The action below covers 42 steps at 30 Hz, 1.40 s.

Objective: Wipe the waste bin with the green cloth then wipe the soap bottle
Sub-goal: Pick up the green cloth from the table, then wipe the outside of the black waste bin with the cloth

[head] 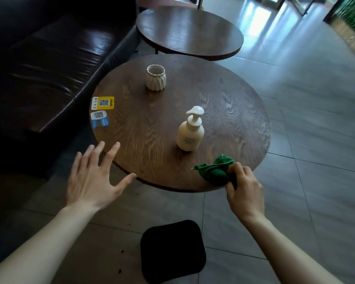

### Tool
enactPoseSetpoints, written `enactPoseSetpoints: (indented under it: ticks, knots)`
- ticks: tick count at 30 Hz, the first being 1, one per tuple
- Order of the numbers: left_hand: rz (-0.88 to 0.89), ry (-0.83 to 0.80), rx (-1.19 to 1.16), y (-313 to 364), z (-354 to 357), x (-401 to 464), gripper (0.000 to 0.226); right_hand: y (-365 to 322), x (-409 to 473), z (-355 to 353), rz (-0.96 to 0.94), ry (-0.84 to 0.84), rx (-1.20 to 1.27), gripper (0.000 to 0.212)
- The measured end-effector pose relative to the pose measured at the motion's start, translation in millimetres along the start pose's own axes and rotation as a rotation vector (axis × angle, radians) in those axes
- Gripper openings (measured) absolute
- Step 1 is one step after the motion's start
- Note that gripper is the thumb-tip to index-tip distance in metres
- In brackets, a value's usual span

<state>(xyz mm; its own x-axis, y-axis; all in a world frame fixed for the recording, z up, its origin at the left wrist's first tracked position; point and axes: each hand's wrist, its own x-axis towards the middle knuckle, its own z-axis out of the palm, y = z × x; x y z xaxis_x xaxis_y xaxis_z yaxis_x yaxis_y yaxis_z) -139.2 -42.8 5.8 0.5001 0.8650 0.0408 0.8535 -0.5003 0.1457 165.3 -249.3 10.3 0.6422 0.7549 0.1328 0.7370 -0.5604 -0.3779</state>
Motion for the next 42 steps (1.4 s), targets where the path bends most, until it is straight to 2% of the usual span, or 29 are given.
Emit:
enactPoseSetpoints:
  ticks: [3,8,10,14,20,27,34,42]
  knots:
    - [-0.008,0.004,0.003,-1.4,-5.6,-16.7,0.097,-3.4,-21.7,-1.4,-0.01,0.024,0.045,0.042]
    - [-0.017,0.012,0.045,-3.1,-8.0,-57.7,0.097,0.0,-58.4,-4.1,-0.036,0.026,0.137,0.075]
    - [-0.034,0.013,0.076,-2.1,-5.7,-79.2,0.097,7.6,-75.3,-4.4,-0.044,0.034,0.16,0.079]
    - [-0.097,0.011,0.125,10.6,4.0,-129.3,0.098,31.3,-116.9,-7.5,-0.074,0.029,0.179,0.079]
    - [-0.086,-0.025,0.122,45.6,25.2,-213.8,0.097,79.3,-184.3,-9.8,-0.065,0.035,0.226,0.074]
    - [-0.07,-0.114,0.141,66.0,79.9,-287.8,0.097,125.6,-257.5,28.4,-0.082,0.009,0.285,0.07]
    - [-0.04,-0.142,0.157,43.2,155.2,-307.9,0.099,151.3,-296.8,108.3,-0.057,0.031,0.318,0.069]
    - [0.094,-0.098,0.134,28.4,258.3,-292.3,0.099,175.1,-280.8,197.5,-0.046,0.118,0.358,0.068]
